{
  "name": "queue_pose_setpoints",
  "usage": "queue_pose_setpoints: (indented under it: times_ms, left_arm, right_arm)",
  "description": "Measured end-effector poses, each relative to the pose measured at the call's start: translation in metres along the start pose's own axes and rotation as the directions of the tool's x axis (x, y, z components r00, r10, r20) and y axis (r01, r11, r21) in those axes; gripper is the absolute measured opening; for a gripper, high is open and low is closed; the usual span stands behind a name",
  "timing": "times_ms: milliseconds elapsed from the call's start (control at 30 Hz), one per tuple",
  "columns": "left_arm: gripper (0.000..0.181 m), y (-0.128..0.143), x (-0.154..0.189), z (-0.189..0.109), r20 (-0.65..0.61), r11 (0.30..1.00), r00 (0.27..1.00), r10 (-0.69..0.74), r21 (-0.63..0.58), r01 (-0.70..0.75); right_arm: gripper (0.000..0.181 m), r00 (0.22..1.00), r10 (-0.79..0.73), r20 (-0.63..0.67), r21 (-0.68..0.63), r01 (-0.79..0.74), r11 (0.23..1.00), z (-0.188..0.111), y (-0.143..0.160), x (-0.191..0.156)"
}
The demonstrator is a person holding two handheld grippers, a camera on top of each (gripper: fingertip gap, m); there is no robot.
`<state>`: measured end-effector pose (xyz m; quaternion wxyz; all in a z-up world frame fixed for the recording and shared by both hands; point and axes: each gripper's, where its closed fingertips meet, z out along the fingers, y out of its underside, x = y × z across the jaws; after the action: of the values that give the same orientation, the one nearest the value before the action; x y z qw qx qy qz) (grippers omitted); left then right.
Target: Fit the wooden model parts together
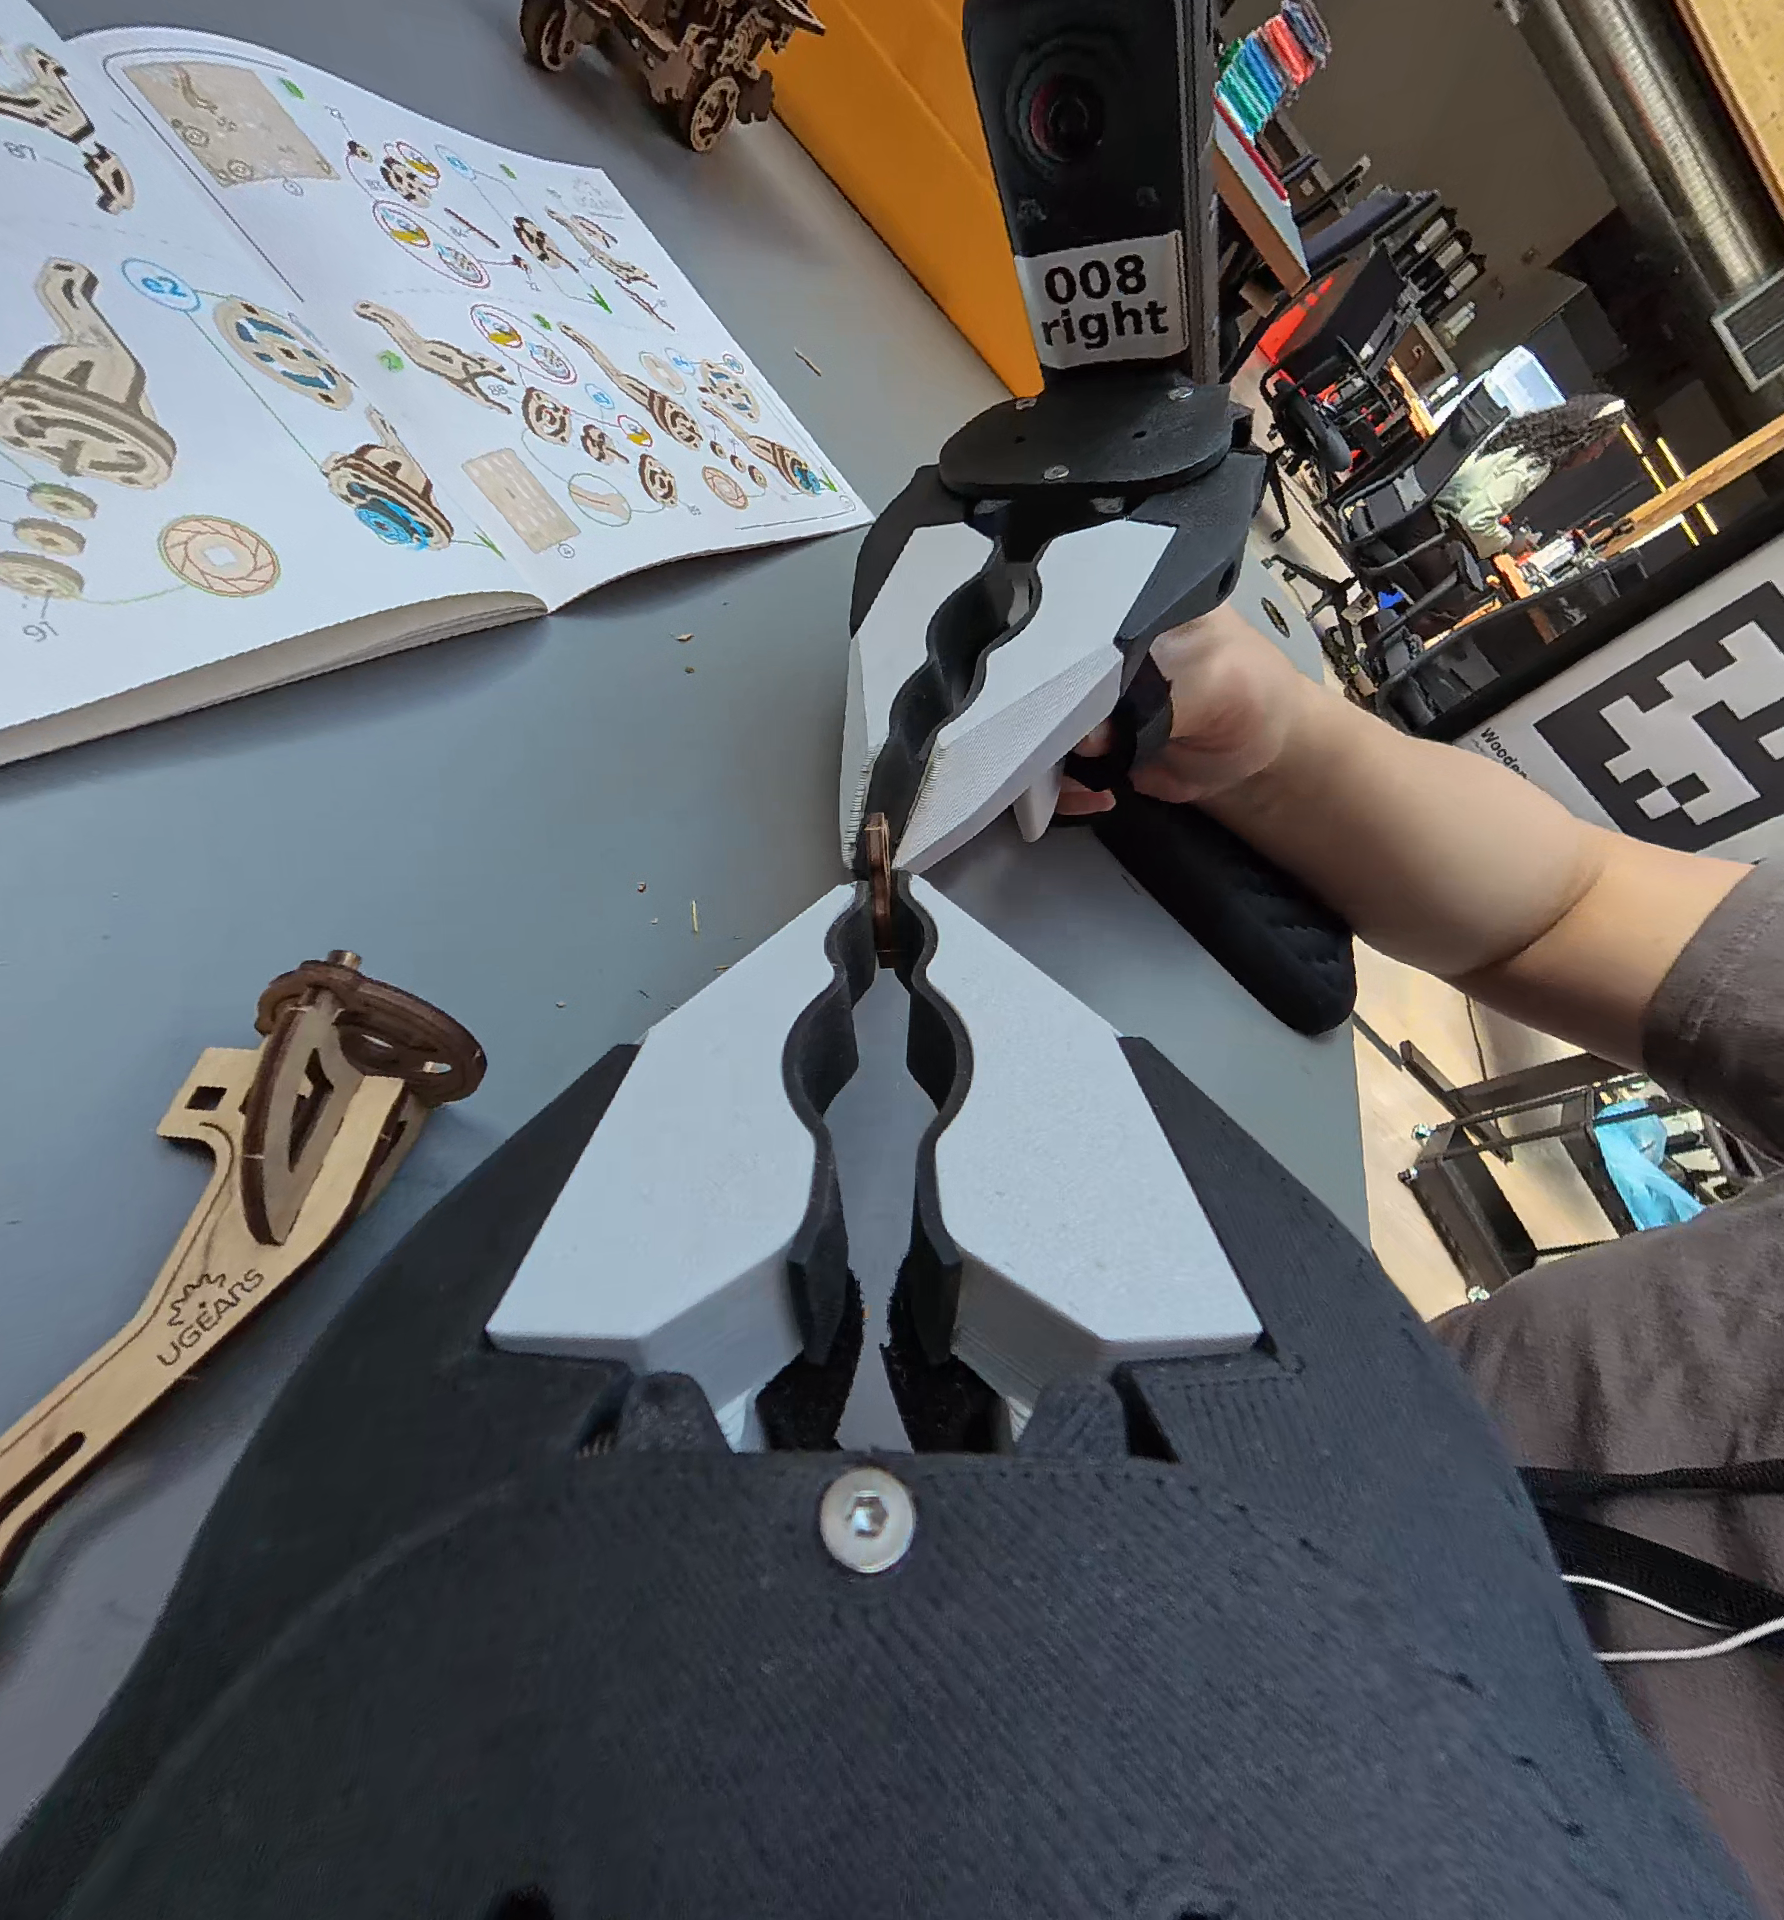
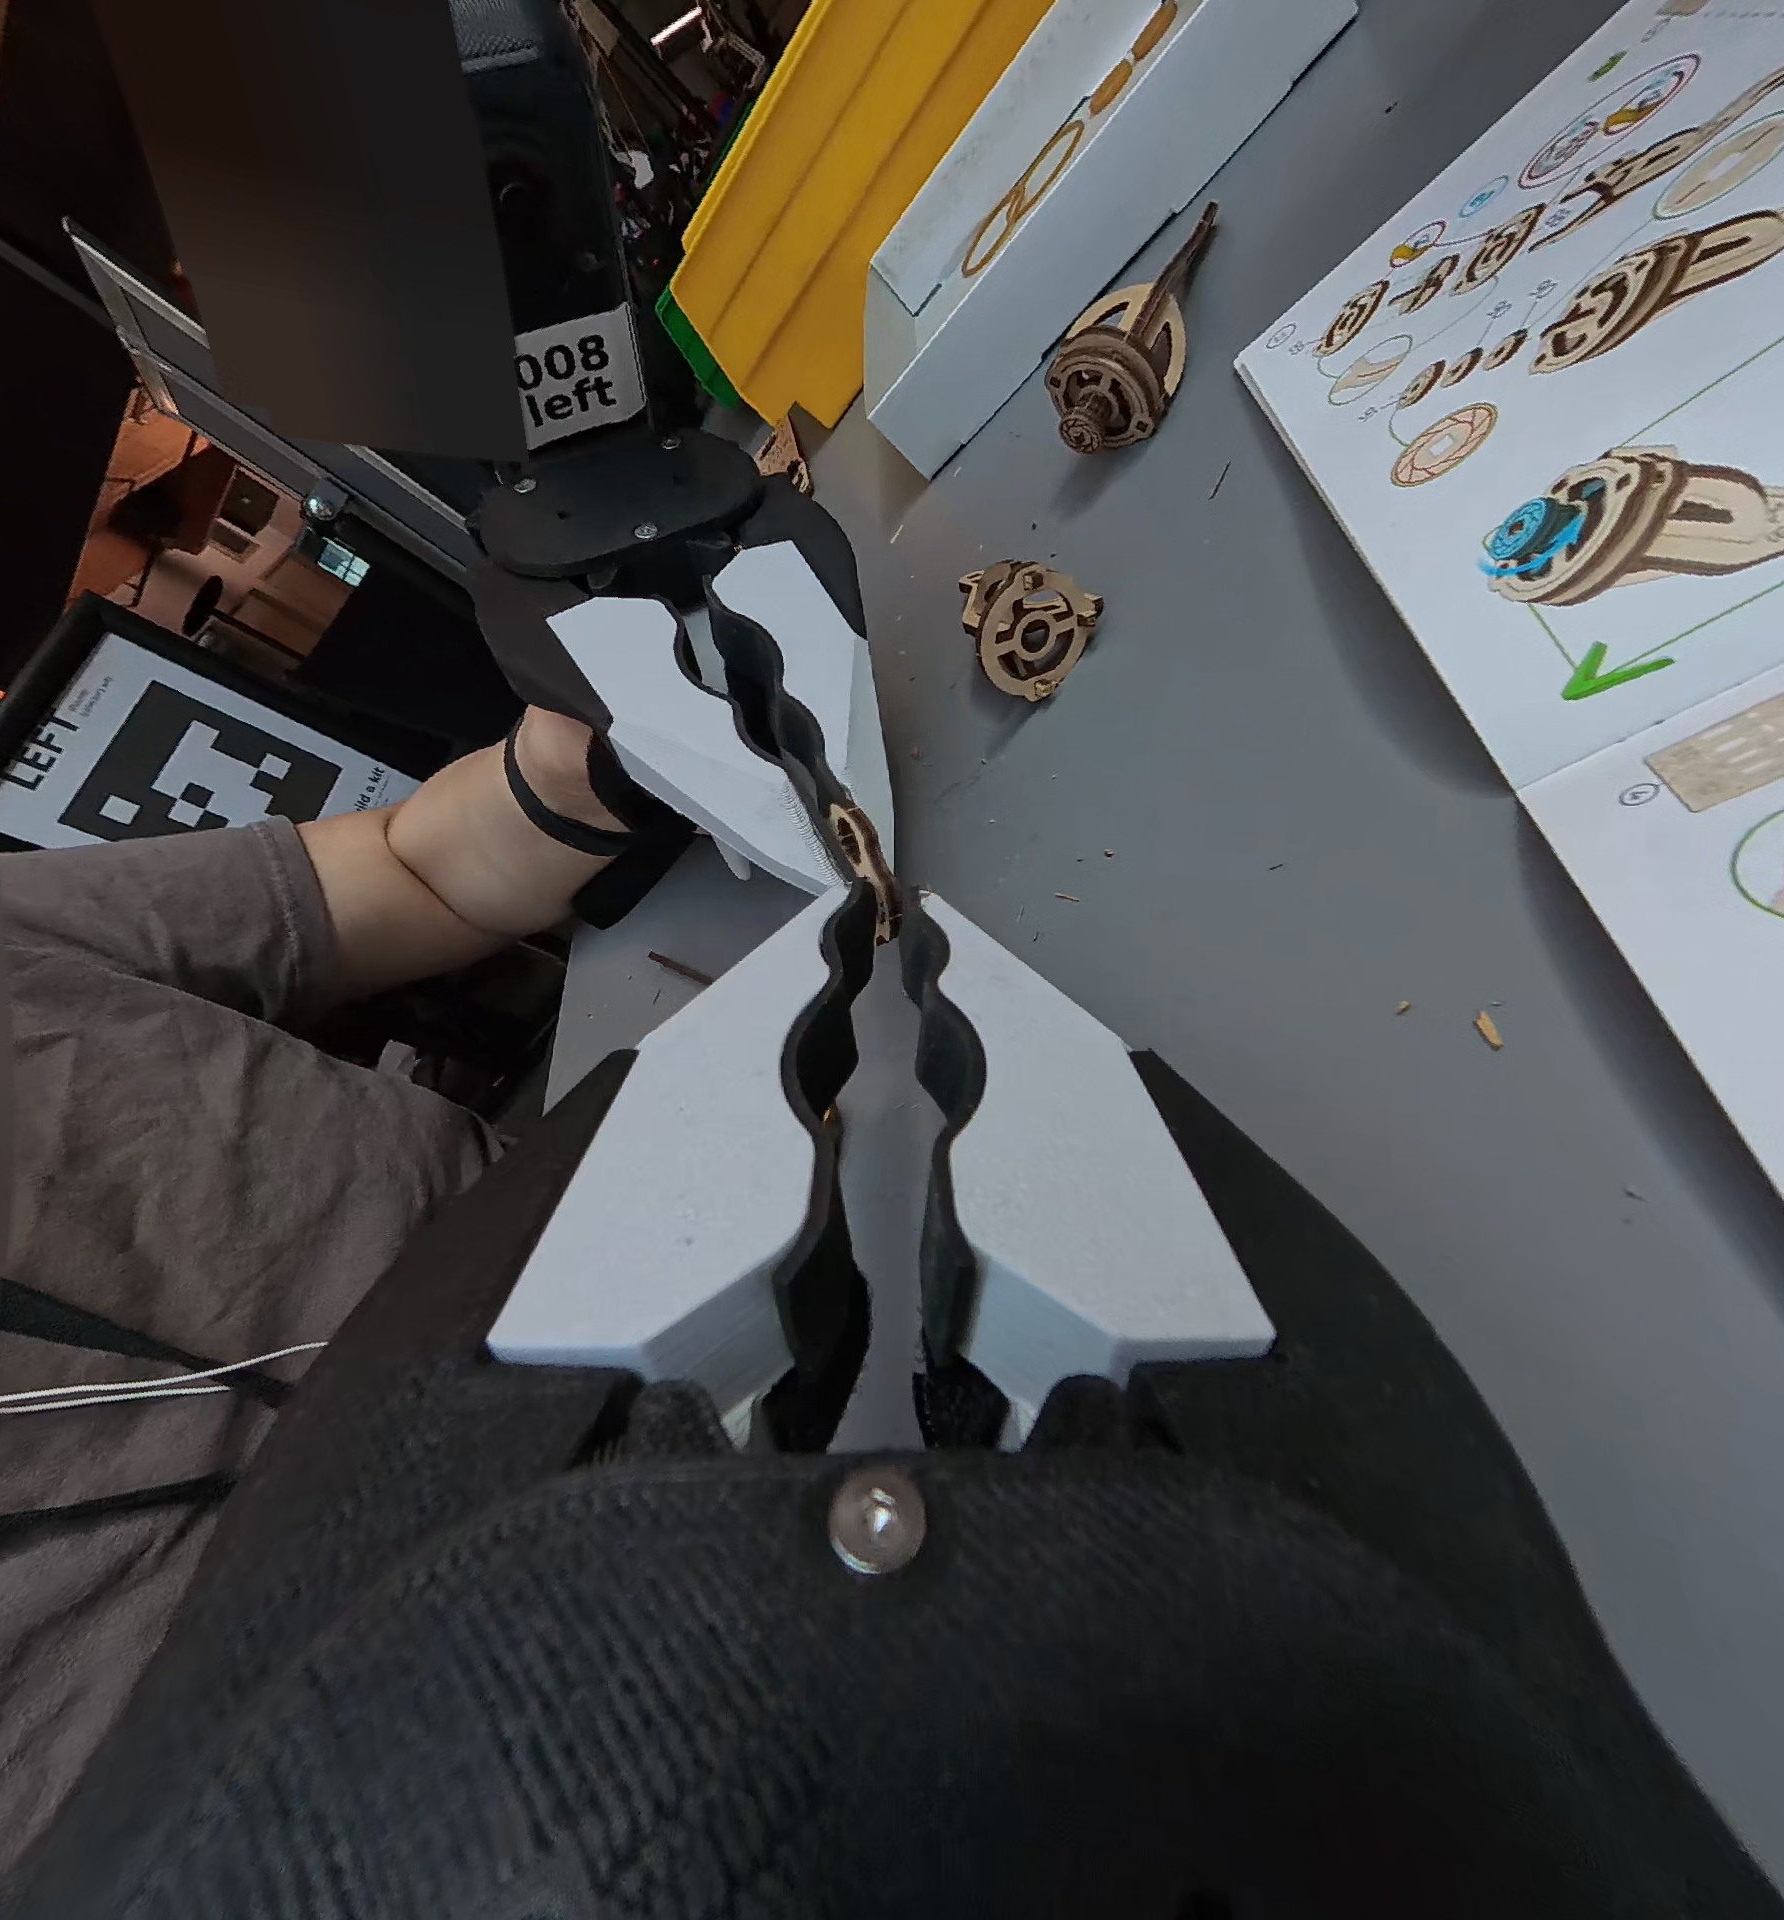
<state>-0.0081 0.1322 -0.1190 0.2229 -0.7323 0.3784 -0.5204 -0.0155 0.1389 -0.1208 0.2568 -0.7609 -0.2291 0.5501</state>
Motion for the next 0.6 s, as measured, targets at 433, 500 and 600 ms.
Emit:
queue_pose_setpoints:
  times_ms: [433, 500, 600]
  left_arm:
    - [0.0, -0.009, 0.006, -0.005, -0.077, 0.999, 0.997, 0.007, 0.043, -0.003]
    - [0.0, -0.007, 0.005, -0.005, -0.056, 0.999, 0.998, 0.031, 0.035, -0.029]
    - [0.0, -0.007, 0.006, -0.004, -0.031, 0.999, 0.999, 0.036, 0.032, -0.035]
  right_arm:
    - [0.002, 0.995, -0.099, 0.023, 0.069, 0.097, 0.993, -0.003, -0.009, -0.011]
    - [0.002, 0.996, -0.082, 0.026, 0.059, 0.08, 0.995, -0.002, -0.008, -0.009]
    - [0.002, 0.998, -0.045, 0.048, 0.054, 0.042, 0.998, -0.003, -0.008, -0.009]
